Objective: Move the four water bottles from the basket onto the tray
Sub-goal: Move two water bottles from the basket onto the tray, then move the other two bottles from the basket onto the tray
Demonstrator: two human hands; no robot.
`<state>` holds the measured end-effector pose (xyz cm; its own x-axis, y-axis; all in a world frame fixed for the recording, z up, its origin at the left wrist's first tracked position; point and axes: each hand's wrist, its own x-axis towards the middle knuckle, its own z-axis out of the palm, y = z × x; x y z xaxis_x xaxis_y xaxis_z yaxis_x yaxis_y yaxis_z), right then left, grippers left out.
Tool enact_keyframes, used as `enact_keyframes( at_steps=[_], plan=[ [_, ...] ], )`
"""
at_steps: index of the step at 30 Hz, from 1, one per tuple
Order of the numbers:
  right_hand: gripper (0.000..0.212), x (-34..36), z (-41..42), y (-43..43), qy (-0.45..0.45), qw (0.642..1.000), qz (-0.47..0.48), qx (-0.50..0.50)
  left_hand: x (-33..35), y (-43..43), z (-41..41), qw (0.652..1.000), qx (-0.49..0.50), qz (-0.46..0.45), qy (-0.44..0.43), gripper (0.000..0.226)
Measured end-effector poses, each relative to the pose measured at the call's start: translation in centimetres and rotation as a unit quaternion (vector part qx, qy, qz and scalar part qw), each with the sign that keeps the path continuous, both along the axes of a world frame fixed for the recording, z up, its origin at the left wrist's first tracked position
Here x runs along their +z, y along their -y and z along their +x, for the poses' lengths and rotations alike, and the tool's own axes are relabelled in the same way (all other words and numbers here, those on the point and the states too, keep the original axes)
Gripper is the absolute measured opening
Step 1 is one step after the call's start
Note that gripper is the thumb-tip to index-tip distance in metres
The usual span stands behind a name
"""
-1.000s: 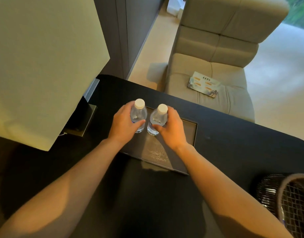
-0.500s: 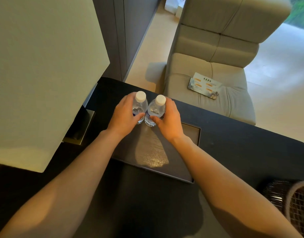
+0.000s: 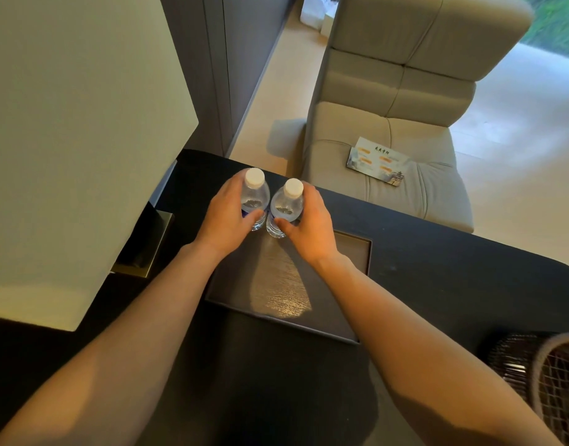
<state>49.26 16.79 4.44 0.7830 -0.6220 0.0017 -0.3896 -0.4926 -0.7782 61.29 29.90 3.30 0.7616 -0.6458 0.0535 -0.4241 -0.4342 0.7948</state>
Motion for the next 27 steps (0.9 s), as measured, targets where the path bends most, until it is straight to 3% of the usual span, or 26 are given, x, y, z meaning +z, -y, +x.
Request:
enact_keyframes(
  at_steps=[6, 11, 18, 27],
  plan=[
    [0.088, 0.3, -1.1, 0.1, -0.026, 1.0, 0.007, -0.006, 0.2, 0.1, -0.7, 0.999, 0.032, 0.025, -0.03, 0.099],
    [0.094, 0.5, -4.3, 0.0, -0.081, 0.997, -0.012, -0.001, 0.2, -0.9, -3.2, 0.995, 0.071, 0.061, -0.036, 0.089],
    [0.078, 0.9, -13.2, -0.6, -0.147, 0.986, -0.084, 0.003, 1.2, -2.3, -12.9, 0.978, 0.102, 0.178, -0.034, 0.079],
    [0.048, 2.7, -30.3, 0.0, -0.208, 0.97, -0.124, 0.024, 2.7, -2.6, -29.3, 0.961, -0.018, 0.273, 0.049, 0.042]
  ],
)
